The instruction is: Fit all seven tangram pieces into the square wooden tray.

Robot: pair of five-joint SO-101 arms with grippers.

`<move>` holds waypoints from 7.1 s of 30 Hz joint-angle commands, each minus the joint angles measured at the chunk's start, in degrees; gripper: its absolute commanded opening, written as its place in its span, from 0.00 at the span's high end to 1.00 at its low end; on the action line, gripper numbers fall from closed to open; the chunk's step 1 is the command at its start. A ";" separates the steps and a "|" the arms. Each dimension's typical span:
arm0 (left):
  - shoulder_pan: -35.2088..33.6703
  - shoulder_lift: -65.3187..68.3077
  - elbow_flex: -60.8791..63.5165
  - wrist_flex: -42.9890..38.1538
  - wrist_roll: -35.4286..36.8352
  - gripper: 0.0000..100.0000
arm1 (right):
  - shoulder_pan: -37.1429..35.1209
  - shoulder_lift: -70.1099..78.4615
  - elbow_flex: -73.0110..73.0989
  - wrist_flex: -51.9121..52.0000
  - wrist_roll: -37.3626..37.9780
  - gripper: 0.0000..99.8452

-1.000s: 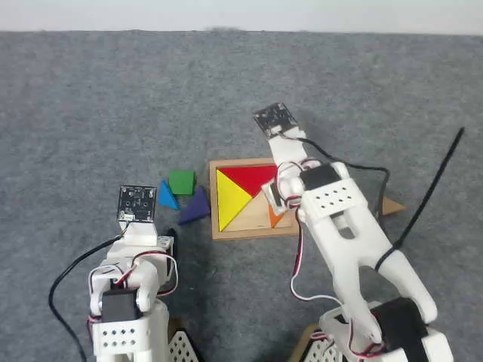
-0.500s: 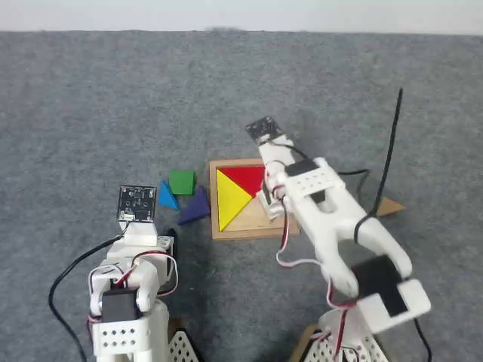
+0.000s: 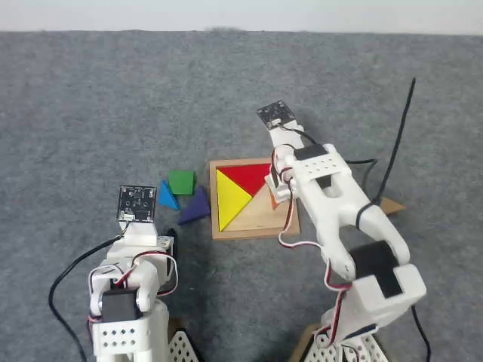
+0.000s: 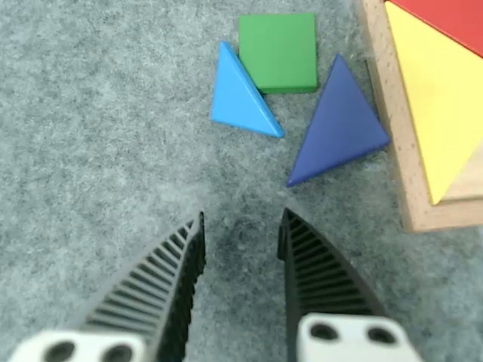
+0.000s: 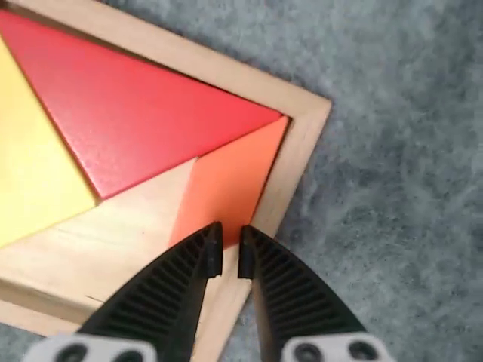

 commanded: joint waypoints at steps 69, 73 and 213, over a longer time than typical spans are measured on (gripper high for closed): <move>8.35 -0.44 -0.66 -4.92 -0.79 0.85 | 33.27 2.77 -5.71 2.33 -30.68 0.73; 8.35 -0.44 -0.66 -4.92 -0.79 0.85 | 33.36 6.99 -8.62 2.33 -30.86 0.73; 8.44 -0.44 -0.66 -4.84 -0.53 0.85 | -11.56 -22.37 14.51 -4.18 -0.26 0.99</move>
